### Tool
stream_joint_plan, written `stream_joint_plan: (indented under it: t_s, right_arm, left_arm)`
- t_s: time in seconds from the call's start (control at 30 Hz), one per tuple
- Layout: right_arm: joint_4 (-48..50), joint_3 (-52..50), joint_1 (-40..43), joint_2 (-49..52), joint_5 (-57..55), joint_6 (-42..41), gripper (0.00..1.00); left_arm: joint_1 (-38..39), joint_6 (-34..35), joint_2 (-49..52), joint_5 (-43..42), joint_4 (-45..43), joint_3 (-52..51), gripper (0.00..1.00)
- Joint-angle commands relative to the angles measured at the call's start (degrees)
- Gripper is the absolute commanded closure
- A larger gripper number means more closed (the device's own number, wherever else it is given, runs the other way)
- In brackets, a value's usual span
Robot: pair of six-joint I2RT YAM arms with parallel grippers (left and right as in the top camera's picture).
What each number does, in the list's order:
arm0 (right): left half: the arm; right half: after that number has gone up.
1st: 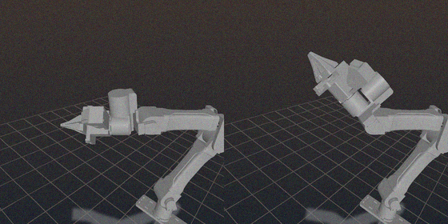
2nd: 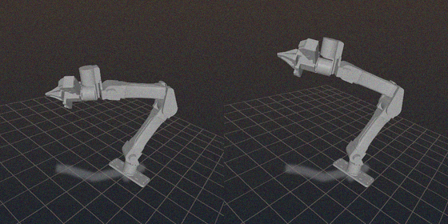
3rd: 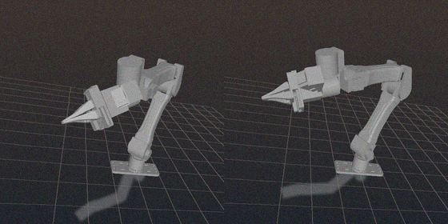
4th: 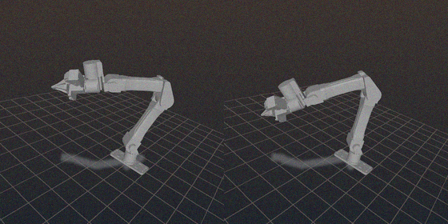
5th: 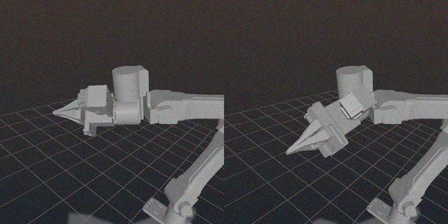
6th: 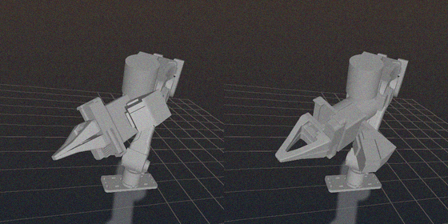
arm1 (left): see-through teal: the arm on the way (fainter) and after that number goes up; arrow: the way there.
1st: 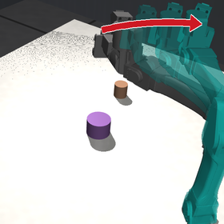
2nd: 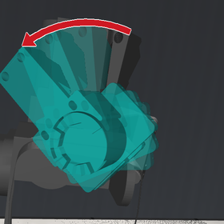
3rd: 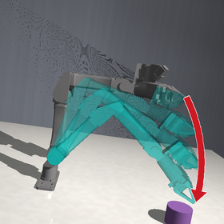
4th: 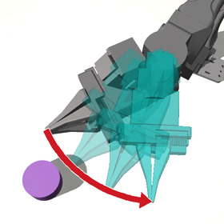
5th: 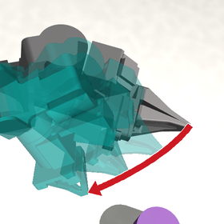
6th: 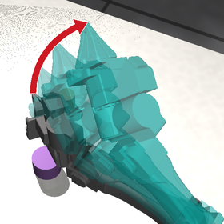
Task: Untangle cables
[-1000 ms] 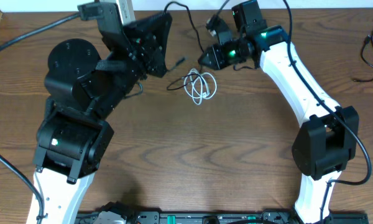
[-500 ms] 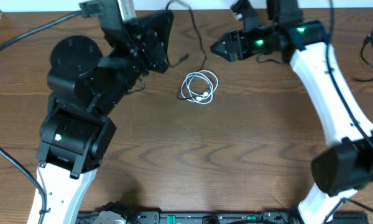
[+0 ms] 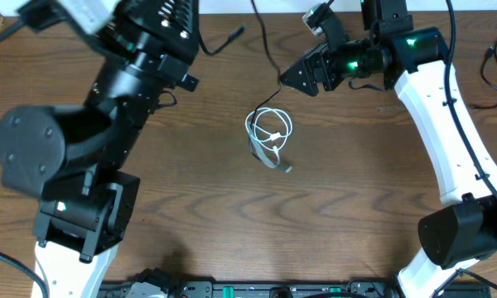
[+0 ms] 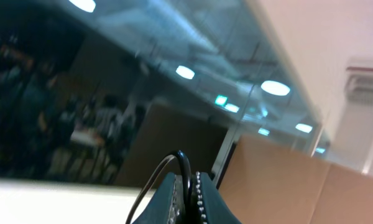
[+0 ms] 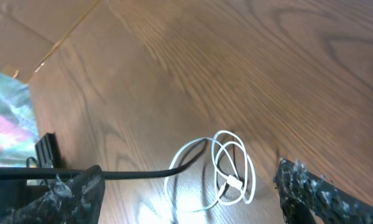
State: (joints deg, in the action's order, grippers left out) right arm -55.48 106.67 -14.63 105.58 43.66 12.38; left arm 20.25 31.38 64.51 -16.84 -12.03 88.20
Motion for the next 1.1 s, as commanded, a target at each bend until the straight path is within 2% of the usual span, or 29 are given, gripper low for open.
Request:
stream_joint_plan:
  t_s: [0.0,0.2,0.57,0.73,0.9,0.97,1.07]
  right_arm:
    - [-0.7,0.6,0.3,0.0,6.3,6.5,0.16]
    - [-0.9,0.6,0.7,0.0,15.6,13.2,0.16]
    - [-0.3,0.5,0.2,0.1,28.6,19.2,0.16]
    - [3.3,0.5,-3.3,0.2,28.7,18.6,0.2]
    - [9.1,0.5,-6.5,0.2,23.7,12.5,0.27]
    - [11.1,0.5,-7.1,0.2,21.3,8.5,0.37]
    - [12.0,0.5,-7.0,0.2,20.5,4.8,0.97]
  left_arm:
    - [-0.3,0.5,-0.5,-0.5,-4.0,1.1,0.93]
    - [-0.2,2.2,-0.4,-0.5,-5.0,1.1,0.93]
    - [-0.2,7.0,1.3,-0.7,-4.4,1.1,0.93]
    - [-0.2,12.3,1.9,-0.7,-4.4,1.1,0.92]
    - [-0.2,13.8,2.0,-1.2,-4.4,1.1,0.92]
    - [-0.2,15.2,2.0,-2.1,-4.4,1.1,0.93]
    - [-0.3,15.2,2.1,-2.2,-2.8,1.1,0.93]
